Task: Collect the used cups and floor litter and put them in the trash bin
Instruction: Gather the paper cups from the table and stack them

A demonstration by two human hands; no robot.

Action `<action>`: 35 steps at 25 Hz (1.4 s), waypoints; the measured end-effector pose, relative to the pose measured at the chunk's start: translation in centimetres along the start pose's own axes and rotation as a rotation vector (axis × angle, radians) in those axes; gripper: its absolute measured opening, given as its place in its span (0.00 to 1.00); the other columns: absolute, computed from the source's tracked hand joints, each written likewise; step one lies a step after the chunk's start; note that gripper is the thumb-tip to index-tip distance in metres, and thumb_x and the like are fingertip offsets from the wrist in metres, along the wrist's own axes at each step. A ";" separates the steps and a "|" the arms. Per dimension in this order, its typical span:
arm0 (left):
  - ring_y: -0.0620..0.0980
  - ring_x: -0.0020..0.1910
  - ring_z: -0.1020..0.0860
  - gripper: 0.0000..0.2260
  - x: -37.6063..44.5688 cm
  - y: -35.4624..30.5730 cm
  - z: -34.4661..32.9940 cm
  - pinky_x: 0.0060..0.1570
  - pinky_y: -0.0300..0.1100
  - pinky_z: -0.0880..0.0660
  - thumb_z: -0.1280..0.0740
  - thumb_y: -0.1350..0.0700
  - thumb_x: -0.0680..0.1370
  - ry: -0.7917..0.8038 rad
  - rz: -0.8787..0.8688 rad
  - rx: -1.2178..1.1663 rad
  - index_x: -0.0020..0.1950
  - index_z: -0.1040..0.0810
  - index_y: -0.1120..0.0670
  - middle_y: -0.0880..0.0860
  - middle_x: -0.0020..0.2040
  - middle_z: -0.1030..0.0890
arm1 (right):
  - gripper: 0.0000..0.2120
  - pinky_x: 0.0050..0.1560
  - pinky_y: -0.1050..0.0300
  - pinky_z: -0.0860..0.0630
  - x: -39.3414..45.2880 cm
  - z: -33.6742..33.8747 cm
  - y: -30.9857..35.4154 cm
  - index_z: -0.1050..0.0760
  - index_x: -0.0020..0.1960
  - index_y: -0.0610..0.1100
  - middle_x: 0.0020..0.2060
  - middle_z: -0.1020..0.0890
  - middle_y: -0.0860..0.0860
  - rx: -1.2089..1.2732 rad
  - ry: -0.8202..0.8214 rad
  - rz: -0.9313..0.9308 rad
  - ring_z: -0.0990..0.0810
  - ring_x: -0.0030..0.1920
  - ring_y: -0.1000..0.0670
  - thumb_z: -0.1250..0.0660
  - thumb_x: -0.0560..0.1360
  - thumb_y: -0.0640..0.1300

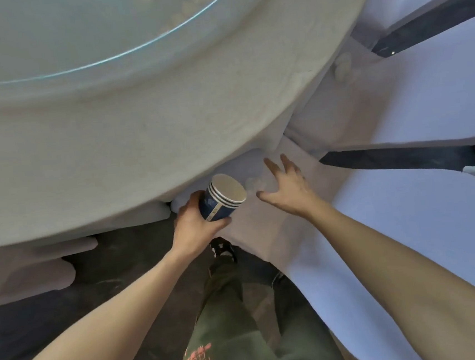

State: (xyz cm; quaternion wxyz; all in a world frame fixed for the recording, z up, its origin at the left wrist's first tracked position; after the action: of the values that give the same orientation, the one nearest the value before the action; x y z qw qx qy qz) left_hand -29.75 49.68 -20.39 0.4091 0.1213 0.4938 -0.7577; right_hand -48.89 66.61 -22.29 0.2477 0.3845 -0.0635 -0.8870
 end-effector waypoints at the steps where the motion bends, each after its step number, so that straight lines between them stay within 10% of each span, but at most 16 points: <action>1: 0.47 0.55 0.19 0.32 0.7 0.9 -0.3 0.50 0.42 0.25 0.18 0.47 0.67 -0.007 0.018 -0.025 0.66 0.28 0.47 0.45 0.58 0.19 | 0.44 0.78 0.36 0.42 1.5 -1.3 -0.5 0.51 0.84 0.58 0.84 0.53 0.44 -0.036 0.029 0.016 0.51 0.82 0.37 0.33 0.75 0.64; 8: 0.45 0.60 0.22 0.35 3.8 7.1 -4.5 0.52 0.38 0.25 0.17 0.51 0.68 0.022 0.120 -0.071 0.71 0.29 0.49 0.46 0.65 0.21 | 0.41 0.76 0.32 0.40 10.0 -12.4 -2.2 0.54 0.84 0.57 0.84 0.61 0.44 -0.341 0.121 0.163 0.54 0.82 0.32 0.33 0.81 0.44; 15: 0.46 0.59 0.19 0.33 3.0 9.2 -7.6 0.52 0.40 0.22 0.18 0.48 0.67 0.078 0.147 -0.060 0.69 0.28 0.47 0.45 0.63 0.19 | 0.24 0.72 0.48 0.30 8.6 -20.5 -5.4 0.34 0.78 0.43 0.76 0.34 0.41 -0.362 0.539 0.061 0.30 0.75 0.38 0.42 0.82 0.35; 21: 0.47 0.57 0.19 0.33 1.4 3.1 -6.2 0.48 0.36 0.24 0.19 0.47 0.67 0.081 0.033 0.047 0.68 0.28 0.49 0.46 0.61 0.19 | 0.12 0.53 0.50 0.23 5.7 -6.7 -2.8 0.21 0.59 0.37 0.56 0.20 0.38 0.026 0.227 0.008 0.20 0.57 0.36 0.36 0.78 0.37; 25: 0.47 0.58 0.20 0.35 -1.7 -4.4 -6.7 0.59 0.49 0.19 0.19 0.43 0.66 0.078 -0.069 0.061 0.69 0.29 0.47 0.46 0.62 0.20 | 0.06 0.36 0.56 0.27 -1.5 6.2 -1.8 0.21 0.50 0.35 0.39 0.18 0.48 0.460 -0.066 -0.005 0.21 0.40 0.47 0.34 0.74 0.35; 35: 0.48 0.56 0.18 0.35 -13.4 -20.3 -12.3 0.57 0.55 0.21 0.21 0.40 0.62 -0.161 -0.323 -0.037 0.67 0.28 0.40 0.42 0.57 0.17 | 0.11 0.50 0.49 0.19 -19.3 17.2 -6.5 0.21 0.56 0.47 0.45 0.17 0.52 0.614 -0.069 0.312 0.18 0.46 0.51 0.29 0.75 0.49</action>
State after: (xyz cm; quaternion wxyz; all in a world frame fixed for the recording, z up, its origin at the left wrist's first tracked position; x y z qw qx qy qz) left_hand -38.93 70.46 -5.29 0.3226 -0.0283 0.4864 -0.8115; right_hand -52.54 80.34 0.27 0.2509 0.3967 -0.3939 -0.7903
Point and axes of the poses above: each hand's wrist, its own x-axis towards the middle knuckle, its own z-axis out of the back of the hand, y = z × x, the point moved 7 cm from there along x, towards the middle knuckle
